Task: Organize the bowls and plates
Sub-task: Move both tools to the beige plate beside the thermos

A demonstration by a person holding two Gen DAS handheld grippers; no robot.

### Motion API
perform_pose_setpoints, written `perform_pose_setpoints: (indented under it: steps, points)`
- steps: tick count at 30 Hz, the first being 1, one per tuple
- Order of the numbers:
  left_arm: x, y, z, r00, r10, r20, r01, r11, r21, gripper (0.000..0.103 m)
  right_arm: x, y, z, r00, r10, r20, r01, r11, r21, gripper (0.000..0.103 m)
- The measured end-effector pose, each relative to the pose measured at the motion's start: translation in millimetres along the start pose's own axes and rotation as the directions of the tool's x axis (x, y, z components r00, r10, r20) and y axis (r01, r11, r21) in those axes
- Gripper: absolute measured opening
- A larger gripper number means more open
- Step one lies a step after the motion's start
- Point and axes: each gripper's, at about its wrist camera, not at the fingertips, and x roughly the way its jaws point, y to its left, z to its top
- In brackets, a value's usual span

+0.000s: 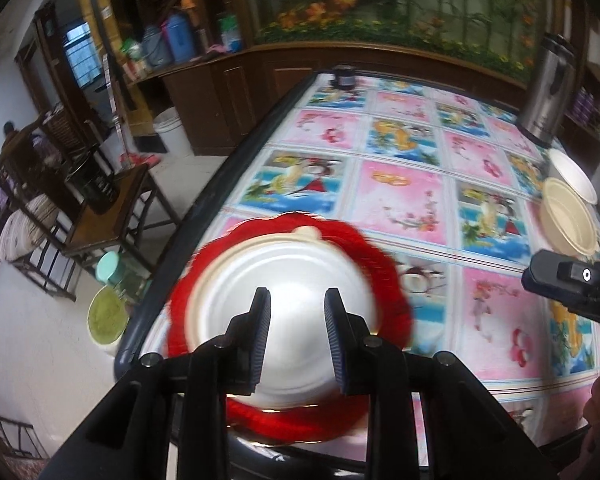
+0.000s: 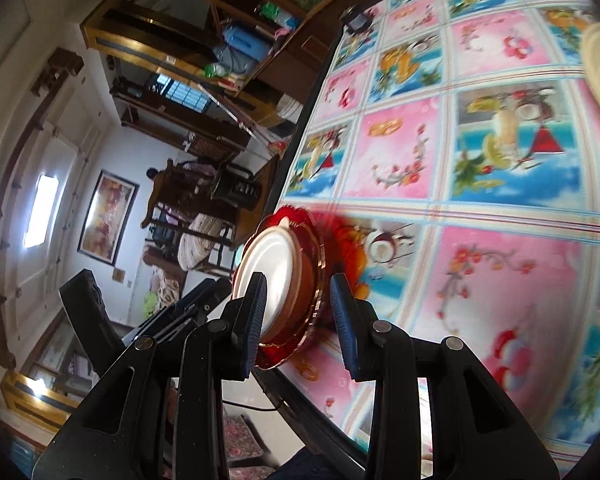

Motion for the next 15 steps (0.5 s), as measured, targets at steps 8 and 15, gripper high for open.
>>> perform_pose_setpoints:
  steps: [8,15]
  points:
    - [7.5,-84.1,5.6,0.988,-0.142,-0.058,0.149,0.979,0.136,0.027,-61.2,-36.6,1.0,0.993,-0.029,0.112,0.021,0.998,0.066,0.033]
    - [42.0,-164.4,1.7,0.916,-0.300,-0.266,0.354,0.916,0.189,0.028,-131.0,-94.3,-4.9,0.967,-0.106,0.232,0.063,0.981,0.182,0.033]
